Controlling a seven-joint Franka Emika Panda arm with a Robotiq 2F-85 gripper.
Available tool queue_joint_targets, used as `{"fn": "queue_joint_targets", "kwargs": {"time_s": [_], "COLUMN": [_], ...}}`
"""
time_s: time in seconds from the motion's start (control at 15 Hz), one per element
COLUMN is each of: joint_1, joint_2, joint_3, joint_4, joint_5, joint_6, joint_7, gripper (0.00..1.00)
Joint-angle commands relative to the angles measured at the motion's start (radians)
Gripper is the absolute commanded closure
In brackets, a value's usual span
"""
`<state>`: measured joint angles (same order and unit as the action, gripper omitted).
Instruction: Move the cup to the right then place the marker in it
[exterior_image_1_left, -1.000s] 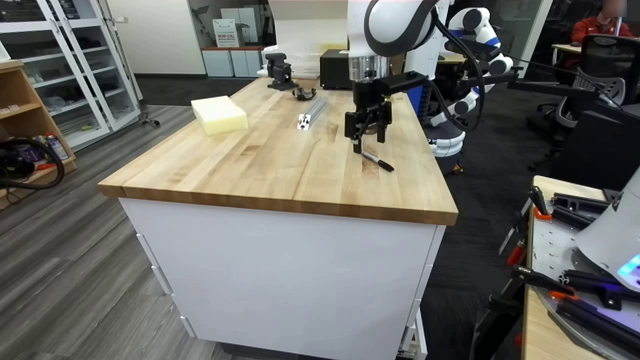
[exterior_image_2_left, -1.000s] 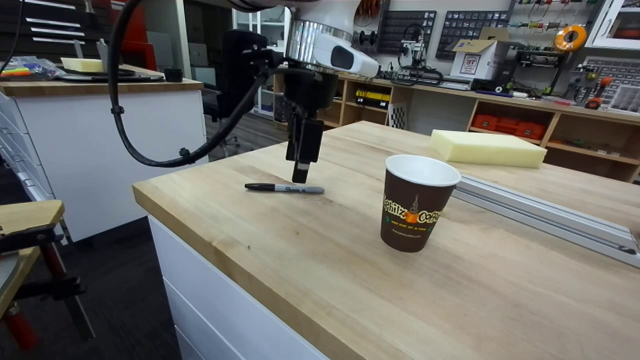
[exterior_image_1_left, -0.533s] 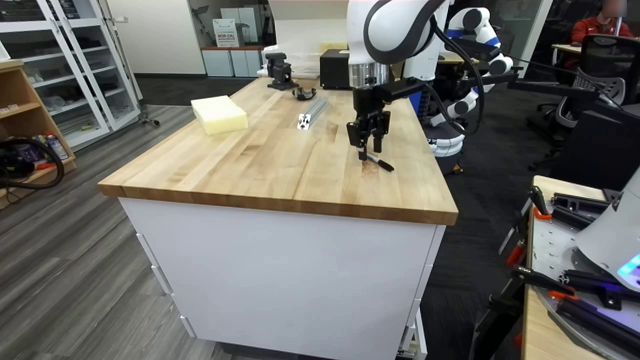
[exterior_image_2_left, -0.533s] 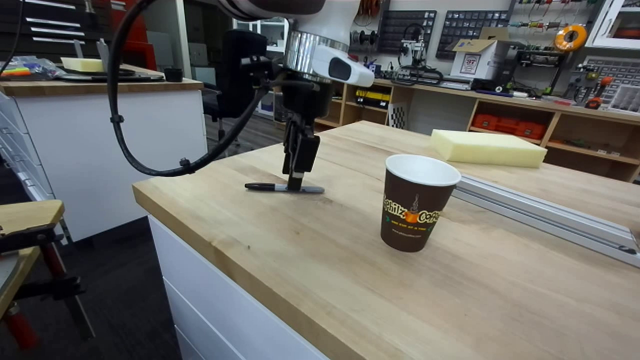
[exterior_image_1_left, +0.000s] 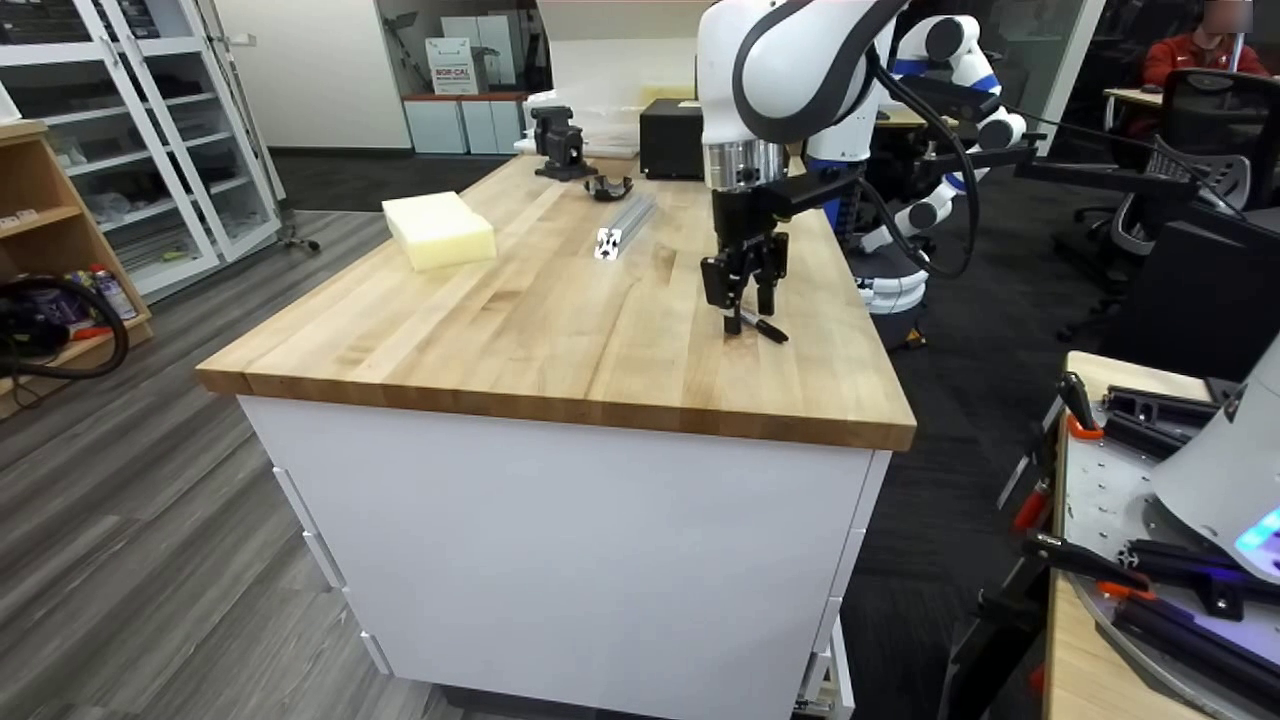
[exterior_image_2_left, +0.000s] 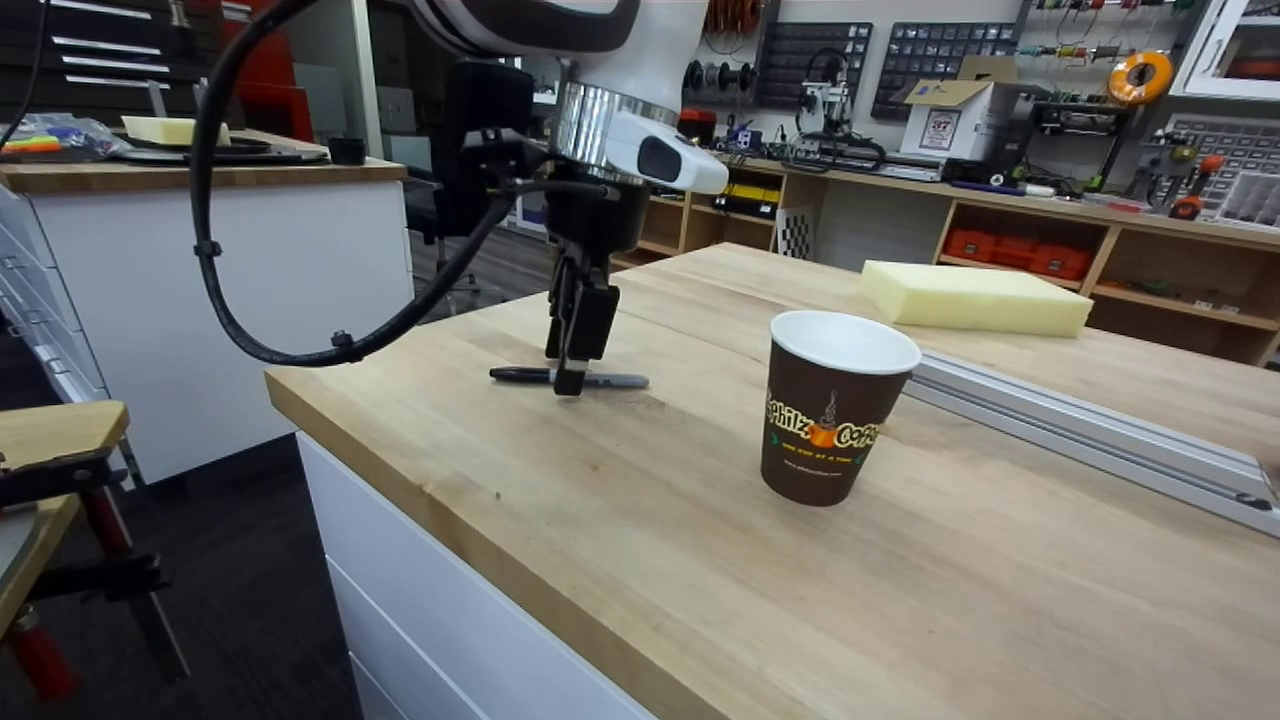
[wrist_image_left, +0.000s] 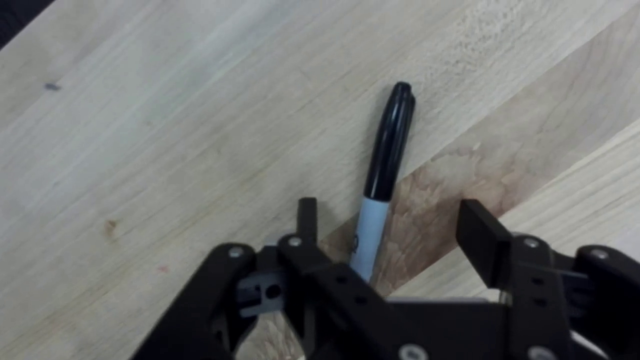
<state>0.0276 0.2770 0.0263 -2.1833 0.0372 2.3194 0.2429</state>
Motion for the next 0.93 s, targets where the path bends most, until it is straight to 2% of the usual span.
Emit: {"fn": "queue_joint_targets", "kwargs": {"time_s": [0.0, 0.07, 0.13, 0.6, 0.67, 0.73, 0.87], "joint_1": [0.017, 0.019, 0.023, 0.021, 0.021, 0.022, 0.024], "joint_2": [-0.014, -0.013, -0.014, -0.008, -0.006, -0.004, -0.001], "joint_3": [-0.008, -0.008, -0.010, -0.017, -0.018, -0.020, -0.024], "joint_4": [-0.031, -0.035, -0.041, -0.015, -0.014, -0.014, -0.018], "joint_5": [0.009, 0.008, -0.001, -0.018, -0.020, -0.024, -0.034], "joint_6": [0.004, 0.011, 0.018, 0.076, 0.083, 0.094, 0.109], "joint_7": [0.026, 0.029, 0.036, 0.027, 0.026, 0.028, 0.034], "gripper": [0.01, 0.05, 0.00, 0.00, 0.24, 0.27, 0.41]}}
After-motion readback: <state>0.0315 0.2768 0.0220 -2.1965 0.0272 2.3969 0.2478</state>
